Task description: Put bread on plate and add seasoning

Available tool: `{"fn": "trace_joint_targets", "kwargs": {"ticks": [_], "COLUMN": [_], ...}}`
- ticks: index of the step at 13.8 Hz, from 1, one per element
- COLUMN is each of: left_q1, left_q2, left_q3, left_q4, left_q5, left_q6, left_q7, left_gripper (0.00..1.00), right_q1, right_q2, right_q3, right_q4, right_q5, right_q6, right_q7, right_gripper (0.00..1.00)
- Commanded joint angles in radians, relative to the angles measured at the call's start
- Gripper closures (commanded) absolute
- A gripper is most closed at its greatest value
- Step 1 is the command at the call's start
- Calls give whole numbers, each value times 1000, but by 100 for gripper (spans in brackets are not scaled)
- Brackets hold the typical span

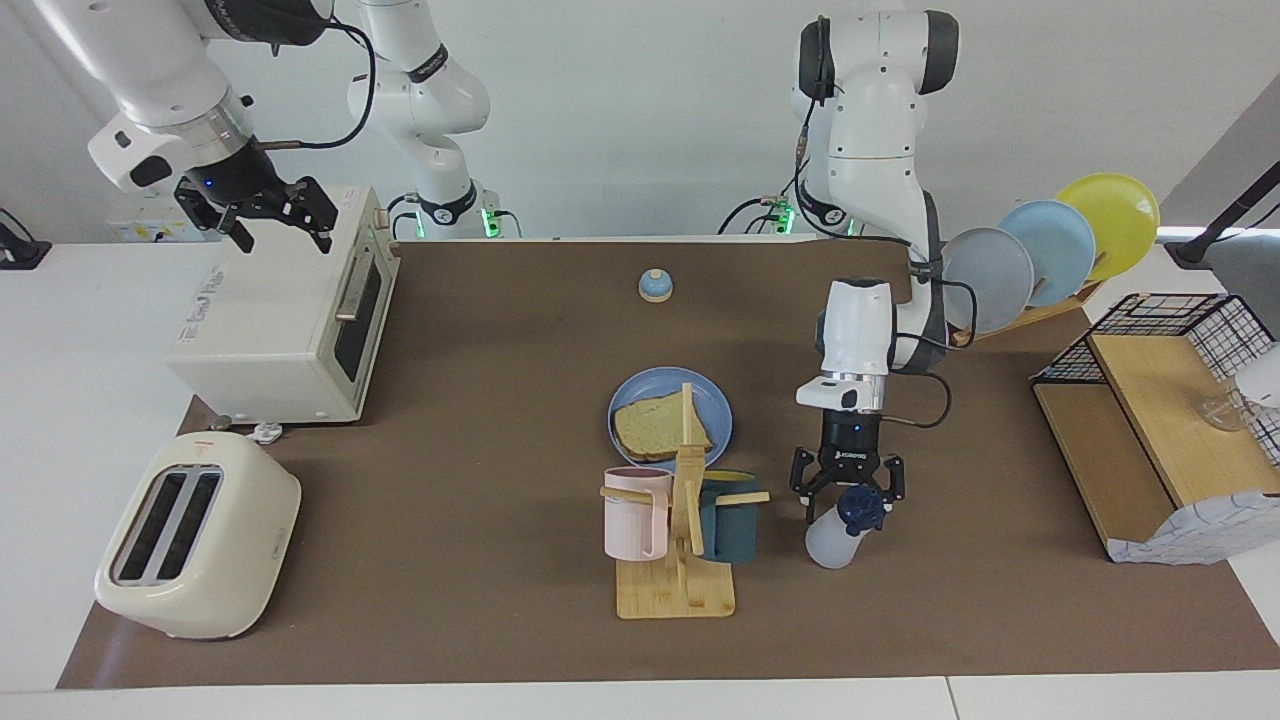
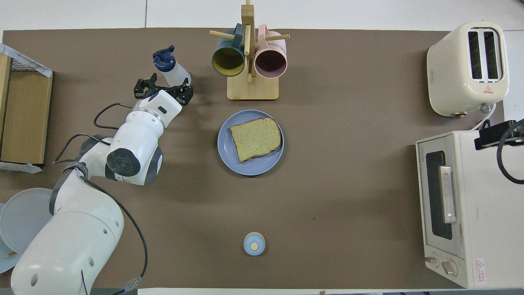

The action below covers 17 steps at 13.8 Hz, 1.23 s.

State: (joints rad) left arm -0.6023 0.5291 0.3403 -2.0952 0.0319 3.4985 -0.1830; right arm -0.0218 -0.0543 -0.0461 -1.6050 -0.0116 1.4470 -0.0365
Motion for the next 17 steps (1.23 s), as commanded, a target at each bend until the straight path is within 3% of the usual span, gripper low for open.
{"fn": "trace_joint_targets", "kwargs": {"ticks": [1, 5, 8, 11, 17], "left_q1": [-10, -59, -88, -146, -215], "left_q2": [-145, -251, -280, -357, -515], "left_q3": [2, 2, 0, 0, -1], "left_q4": [-152, -262, -308, -304, -292], "left_q5": [19, 17, 17, 17, 17], "left_q6": [4, -3, -7, -223, -524], "left_q7": [-7, -24, -65, -76, -92], "left_gripper": [0, 0, 0, 0, 0], "right_q1": [-13, -13, -13, -13, -13], "right_q2": [-12, -12, -12, -12, -12], "right_q3": [5, 5, 5, 5, 5], "right_q4": [-13, -13, -13, -13, -13], "right_q5": [-1, -1, -1, -1, -1], "right_q6": [13, 13, 12, 13, 13], "right_q7": [-25, -26, -26, -25, -25], "right_gripper": [0, 0, 0, 0, 0]}}
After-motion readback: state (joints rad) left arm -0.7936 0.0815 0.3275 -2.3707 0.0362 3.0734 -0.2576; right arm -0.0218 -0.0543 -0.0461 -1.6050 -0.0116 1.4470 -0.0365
